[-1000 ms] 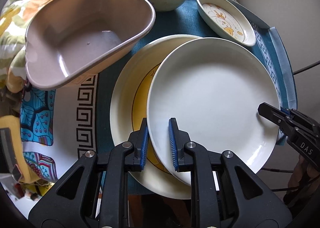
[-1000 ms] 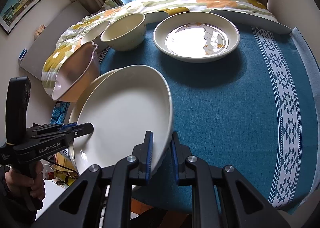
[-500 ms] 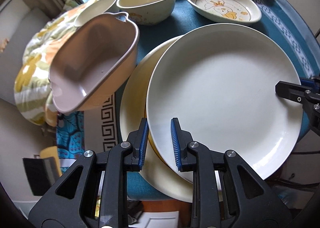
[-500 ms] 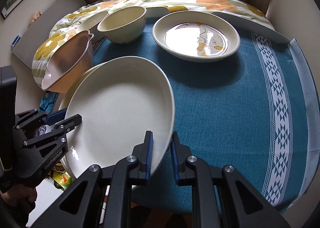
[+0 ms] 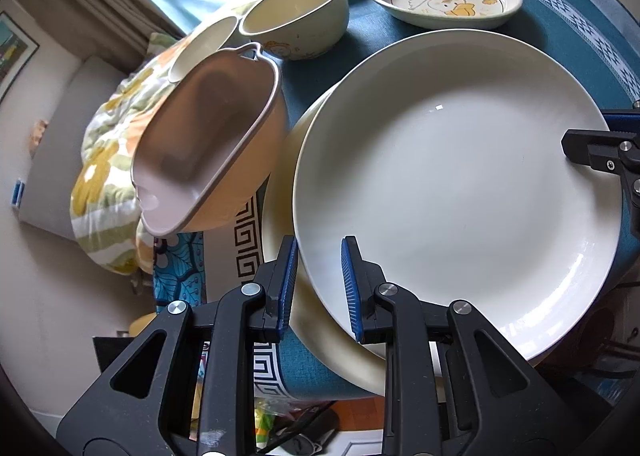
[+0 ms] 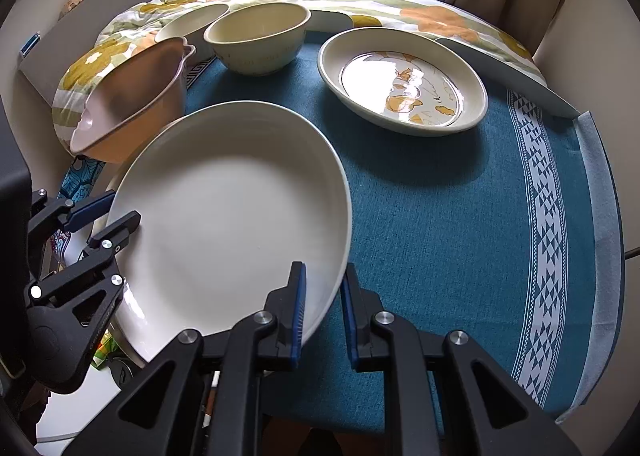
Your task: Organize plates and bowls
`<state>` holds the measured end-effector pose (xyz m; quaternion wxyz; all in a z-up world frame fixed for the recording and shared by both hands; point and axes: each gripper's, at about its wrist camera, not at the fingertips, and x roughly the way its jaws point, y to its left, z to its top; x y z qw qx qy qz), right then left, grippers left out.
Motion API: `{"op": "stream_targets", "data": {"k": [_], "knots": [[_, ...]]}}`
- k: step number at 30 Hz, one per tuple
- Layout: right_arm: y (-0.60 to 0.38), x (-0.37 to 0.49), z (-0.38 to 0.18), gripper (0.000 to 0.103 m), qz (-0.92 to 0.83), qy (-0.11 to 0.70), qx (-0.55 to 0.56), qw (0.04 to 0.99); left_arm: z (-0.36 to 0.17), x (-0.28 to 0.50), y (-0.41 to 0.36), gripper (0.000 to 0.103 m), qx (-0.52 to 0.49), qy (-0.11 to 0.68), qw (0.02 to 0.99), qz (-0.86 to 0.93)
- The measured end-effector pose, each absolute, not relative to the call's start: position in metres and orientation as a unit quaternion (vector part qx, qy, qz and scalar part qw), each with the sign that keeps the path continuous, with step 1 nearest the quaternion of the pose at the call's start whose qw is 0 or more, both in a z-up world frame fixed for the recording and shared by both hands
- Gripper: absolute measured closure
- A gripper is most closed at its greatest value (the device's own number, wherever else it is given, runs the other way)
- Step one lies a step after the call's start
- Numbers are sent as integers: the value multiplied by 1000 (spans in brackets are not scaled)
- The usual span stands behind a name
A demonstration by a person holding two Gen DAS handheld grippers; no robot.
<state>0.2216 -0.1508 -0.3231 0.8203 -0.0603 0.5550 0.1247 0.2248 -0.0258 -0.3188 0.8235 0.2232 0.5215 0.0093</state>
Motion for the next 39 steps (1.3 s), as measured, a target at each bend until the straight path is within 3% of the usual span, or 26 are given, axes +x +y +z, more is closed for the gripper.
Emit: {"op": "stream_targets", "data": {"k": [16, 24, 29, 32, 34, 35, 36, 37, 38, 39], "knots": [[-149, 222, -324, 87, 113, 558, -61, 820, -323, 212, -33, 83, 291, 499, 815, 41], [-150, 220, -325, 87, 110, 560, -56, 819, -319, 215, -27, 83, 275, 504, 818, 30], [-164, 222, -306, 87, 109, 552, -13, 827, -287, 216, -26, 83, 261, 485, 834, 30], [-179, 224, -278, 87, 108, 532, 14, 840, -248, 217, -28, 81, 229, 463, 856, 14], [-191, 225, -257, 87, 103, 514, 29, 851, -220, 220, -28, 66, 192, 451, 872, -8], [-197, 225, -246, 84, 100, 506, 35, 856, -207, 222, -28, 34, 174, 443, 879, -18], [-206, 226, -233, 64, 96, 492, 41, 864, -194, 223, -28, 3, 158, 428, 889, -22], [-212, 227, -223, 25, 96, 479, 45, 871, -180, 223, -30, 0, 147, 403, 903, -24], [-220, 227, -213, 6, 95, 466, 46, 879, -167, 222, -33, 0, 139, 377, 915, -31], [-228, 228, -204, 0, 92, 452, 47, 886, -158, 223, -38, 0, 135, 363, 921, -40]]}}
